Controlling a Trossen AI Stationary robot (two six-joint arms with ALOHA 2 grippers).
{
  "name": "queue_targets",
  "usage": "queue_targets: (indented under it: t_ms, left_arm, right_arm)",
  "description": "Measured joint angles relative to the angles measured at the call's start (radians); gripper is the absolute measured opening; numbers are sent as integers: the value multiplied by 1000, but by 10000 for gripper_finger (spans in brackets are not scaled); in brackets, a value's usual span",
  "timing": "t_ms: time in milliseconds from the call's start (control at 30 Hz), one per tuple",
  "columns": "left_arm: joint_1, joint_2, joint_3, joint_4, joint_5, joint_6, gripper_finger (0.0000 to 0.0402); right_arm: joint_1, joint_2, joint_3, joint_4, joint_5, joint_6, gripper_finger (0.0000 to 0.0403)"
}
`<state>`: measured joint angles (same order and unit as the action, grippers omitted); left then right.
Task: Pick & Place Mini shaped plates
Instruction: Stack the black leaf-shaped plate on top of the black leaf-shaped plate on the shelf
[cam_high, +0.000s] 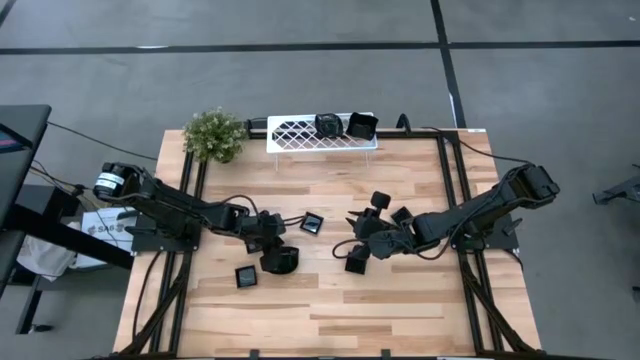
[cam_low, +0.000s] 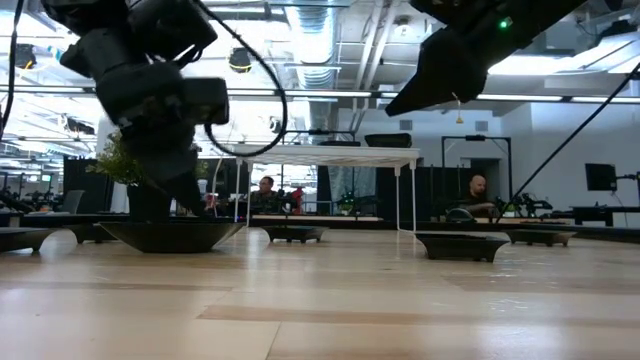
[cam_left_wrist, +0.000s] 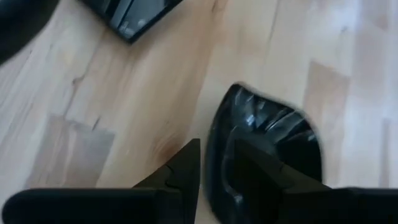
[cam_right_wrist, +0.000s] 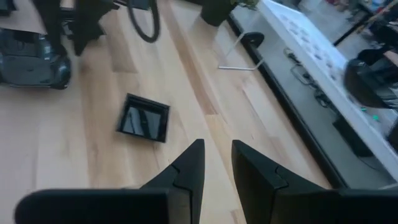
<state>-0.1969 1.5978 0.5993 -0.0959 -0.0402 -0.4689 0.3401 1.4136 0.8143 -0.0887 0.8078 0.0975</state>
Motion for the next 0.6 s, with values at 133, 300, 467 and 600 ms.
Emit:
queue_targets:
  t_ms: [133, 300, 467, 600]
  left_arm:
    - [7, 0, -33, -1, 0, 0, 99]
    - [28, 0, -46, 1, 9, 0, 99]
    - [26, 0, -46, 7, 13, -2, 99]
    - [25, 0, -46, 9, 13, -2, 99]
  right_arm:
    - [0, 0, 0, 0, -49, 0, 75]
    - [0, 0, 0, 0, -52, 0, 75]
    - [0, 0, 0, 0, -52, 0, 75]
    - [0, 0, 0, 0, -52, 0, 75]
